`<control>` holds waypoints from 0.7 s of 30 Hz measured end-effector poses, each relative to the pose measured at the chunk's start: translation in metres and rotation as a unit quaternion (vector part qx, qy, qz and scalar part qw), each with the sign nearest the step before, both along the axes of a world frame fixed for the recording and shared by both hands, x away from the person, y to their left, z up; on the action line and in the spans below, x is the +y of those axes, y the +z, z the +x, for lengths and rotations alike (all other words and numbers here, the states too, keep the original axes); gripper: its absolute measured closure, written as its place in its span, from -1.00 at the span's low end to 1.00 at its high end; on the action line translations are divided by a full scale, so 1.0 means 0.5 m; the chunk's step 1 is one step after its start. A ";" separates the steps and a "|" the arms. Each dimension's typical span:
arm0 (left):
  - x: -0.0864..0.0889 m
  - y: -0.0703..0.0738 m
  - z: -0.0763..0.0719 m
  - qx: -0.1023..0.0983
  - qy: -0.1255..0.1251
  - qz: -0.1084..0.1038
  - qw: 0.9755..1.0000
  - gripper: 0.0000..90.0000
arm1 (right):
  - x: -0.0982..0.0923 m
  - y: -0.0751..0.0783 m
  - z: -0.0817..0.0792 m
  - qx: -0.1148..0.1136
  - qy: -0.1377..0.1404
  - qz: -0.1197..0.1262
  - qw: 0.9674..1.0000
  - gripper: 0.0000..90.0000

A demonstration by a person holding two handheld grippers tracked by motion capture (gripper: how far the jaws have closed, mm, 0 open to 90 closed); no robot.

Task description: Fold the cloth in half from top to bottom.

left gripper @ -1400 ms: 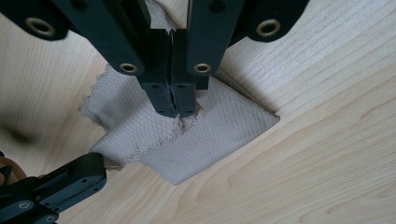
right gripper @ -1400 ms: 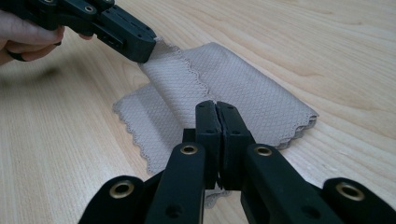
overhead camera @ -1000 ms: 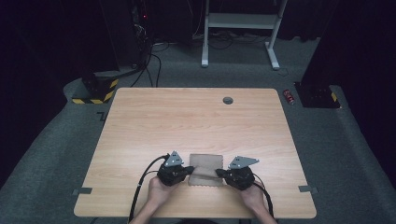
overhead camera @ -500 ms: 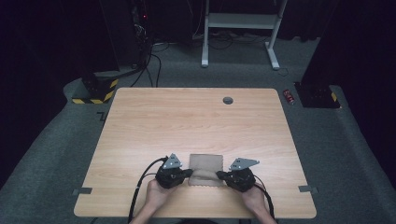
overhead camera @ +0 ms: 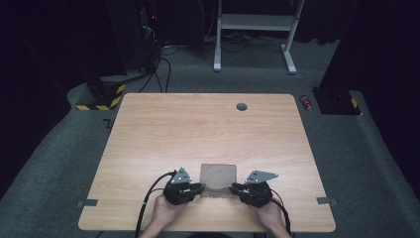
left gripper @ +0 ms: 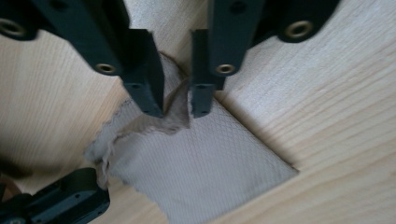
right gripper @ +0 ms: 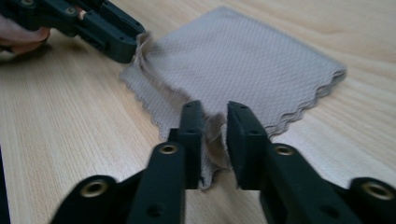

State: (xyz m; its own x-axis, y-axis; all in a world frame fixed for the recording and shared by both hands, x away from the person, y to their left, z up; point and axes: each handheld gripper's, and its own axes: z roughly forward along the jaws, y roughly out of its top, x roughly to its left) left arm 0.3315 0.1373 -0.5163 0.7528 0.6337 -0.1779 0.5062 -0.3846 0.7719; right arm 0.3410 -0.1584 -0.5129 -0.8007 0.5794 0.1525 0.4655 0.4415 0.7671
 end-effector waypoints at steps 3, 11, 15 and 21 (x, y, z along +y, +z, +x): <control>0.011 0.010 -0.001 -0.007 0.018 -0.012 1.000 0.50 | -0.009 0.009 -0.004 -0.004 -0.008 0.020 1.000 0.59; 0.002 0.025 0.022 -0.002 0.038 -0.013 0.999 0.34 | -0.009 0.031 0.012 0.001 -0.027 0.023 0.999 0.67; -0.025 0.019 0.029 -0.002 0.030 0.011 0.999 0.30 | 0.011 0.024 0.020 0.006 -0.033 -0.004 0.999 0.69; -0.043 0.002 0.013 0.000 0.014 0.048 0.999 0.28 | 0.035 0.006 0.003 -0.006 -0.019 -0.046 0.999 0.60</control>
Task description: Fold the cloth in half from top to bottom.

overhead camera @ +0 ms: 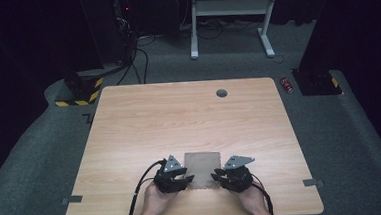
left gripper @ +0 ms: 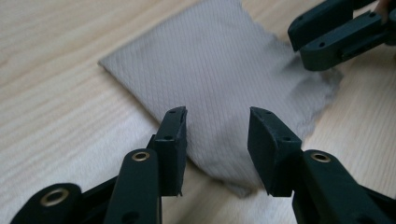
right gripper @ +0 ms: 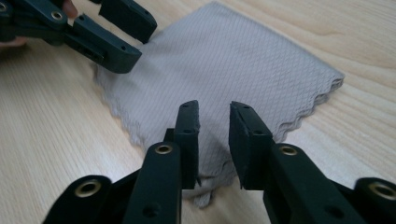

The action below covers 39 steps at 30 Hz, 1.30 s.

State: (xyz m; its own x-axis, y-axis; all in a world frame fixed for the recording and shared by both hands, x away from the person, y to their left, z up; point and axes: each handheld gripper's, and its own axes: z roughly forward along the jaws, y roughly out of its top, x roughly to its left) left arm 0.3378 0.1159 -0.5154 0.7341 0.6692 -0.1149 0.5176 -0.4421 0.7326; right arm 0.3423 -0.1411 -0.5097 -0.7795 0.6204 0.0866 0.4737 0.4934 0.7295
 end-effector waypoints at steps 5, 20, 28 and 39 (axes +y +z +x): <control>0.019 -0.004 -0.021 -0.002 -0.004 0.021 1.000 0.26 | -0.006 -0.015 -0.012 -0.018 0.000 -0.034 0.999 0.51; 0.039 0.020 0.039 -0.003 0.048 -0.021 0.999 0.03 | -0.030 0.011 0.061 -0.007 -0.074 0.000 0.997 0.55; 0.002 0.012 0.111 -0.012 0.086 -0.004 0.996 0.01 | -0.012 -0.007 0.109 -0.004 -0.089 -0.009 0.996 0.41; -0.019 -0.004 0.143 -0.013 0.073 0.035 0.997 0.18 | -0.001 -0.011 0.138 0.002 -0.060 -0.021 0.998 0.95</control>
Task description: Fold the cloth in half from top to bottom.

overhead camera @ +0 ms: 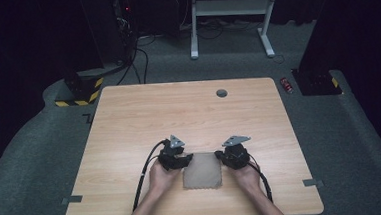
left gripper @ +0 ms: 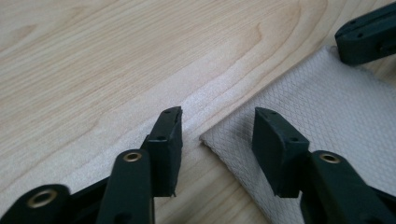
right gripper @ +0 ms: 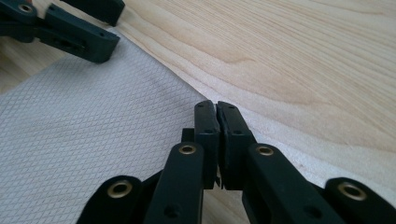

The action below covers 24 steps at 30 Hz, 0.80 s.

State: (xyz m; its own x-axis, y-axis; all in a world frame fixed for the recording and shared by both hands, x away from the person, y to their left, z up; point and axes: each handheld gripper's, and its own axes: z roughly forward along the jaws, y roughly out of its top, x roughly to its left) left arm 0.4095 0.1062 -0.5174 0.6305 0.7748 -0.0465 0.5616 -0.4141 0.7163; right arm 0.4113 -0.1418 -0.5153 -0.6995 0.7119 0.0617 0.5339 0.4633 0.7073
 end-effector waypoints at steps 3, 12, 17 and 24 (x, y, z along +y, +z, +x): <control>0.001 0.001 -0.001 0.003 -0.014 -0.004 1.000 0.44 | 0.006 0.005 0.002 -0.002 0.003 -0.012 1.000 0.97; 0.000 0.013 0.016 -0.008 -0.026 0.019 0.999 0.94 | 0.015 0.017 0.027 -0.014 0.000 -0.019 1.000 0.96; 0.007 0.024 0.042 -0.015 -0.009 0.016 1.000 0.94 | 0.026 0.023 0.047 -0.017 -0.004 -0.025 1.000 0.96; 0.015 0.025 0.080 -0.019 0.026 0.001 0.999 0.94 | 0.043 0.017 0.098 -0.017 -0.025 -0.027 0.999 0.96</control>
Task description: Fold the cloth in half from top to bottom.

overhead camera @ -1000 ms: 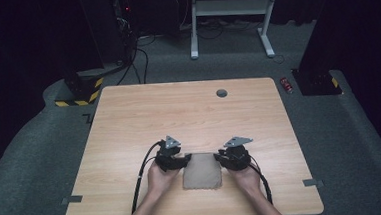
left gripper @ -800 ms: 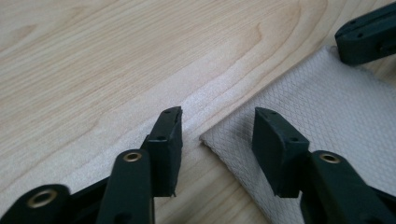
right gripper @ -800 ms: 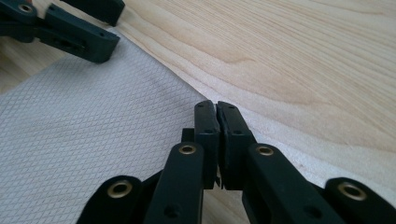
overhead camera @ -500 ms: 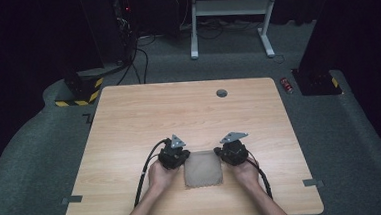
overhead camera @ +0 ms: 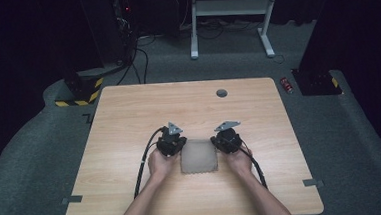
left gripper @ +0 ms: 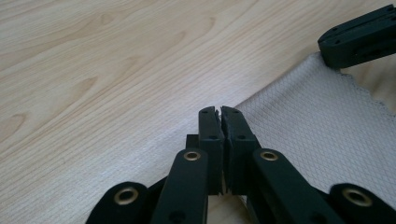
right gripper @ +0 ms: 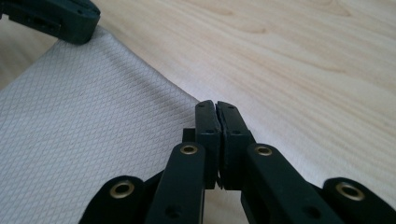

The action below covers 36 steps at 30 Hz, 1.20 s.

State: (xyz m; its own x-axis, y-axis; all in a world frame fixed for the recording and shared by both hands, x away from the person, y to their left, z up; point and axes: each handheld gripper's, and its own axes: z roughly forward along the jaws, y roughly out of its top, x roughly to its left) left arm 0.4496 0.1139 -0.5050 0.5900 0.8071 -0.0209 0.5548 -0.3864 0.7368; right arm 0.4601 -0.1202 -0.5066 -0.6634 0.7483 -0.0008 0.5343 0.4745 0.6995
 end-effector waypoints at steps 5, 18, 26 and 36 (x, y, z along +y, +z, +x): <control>0.000 -0.014 0.001 0.002 0.020 0.003 1.000 0.86 | 0.011 -0.005 0.011 0.001 -0.011 0.017 1.000 0.88; 0.000 -0.025 -0.019 0.007 0.024 0.009 1.000 0.38 | 0.051 -0.023 0.020 0.012 -0.004 0.032 0.999 0.89; 0.001 -0.025 -0.016 0.006 0.030 0.009 0.999 0.32 | -0.020 -0.021 0.030 0.015 -0.054 0.024 0.998 0.82; 0.037 0.003 -0.039 -0.005 0.027 -0.026 0.999 0.08 | -0.063 0.013 -0.021 -0.015 -0.051 0.060 0.997 0.72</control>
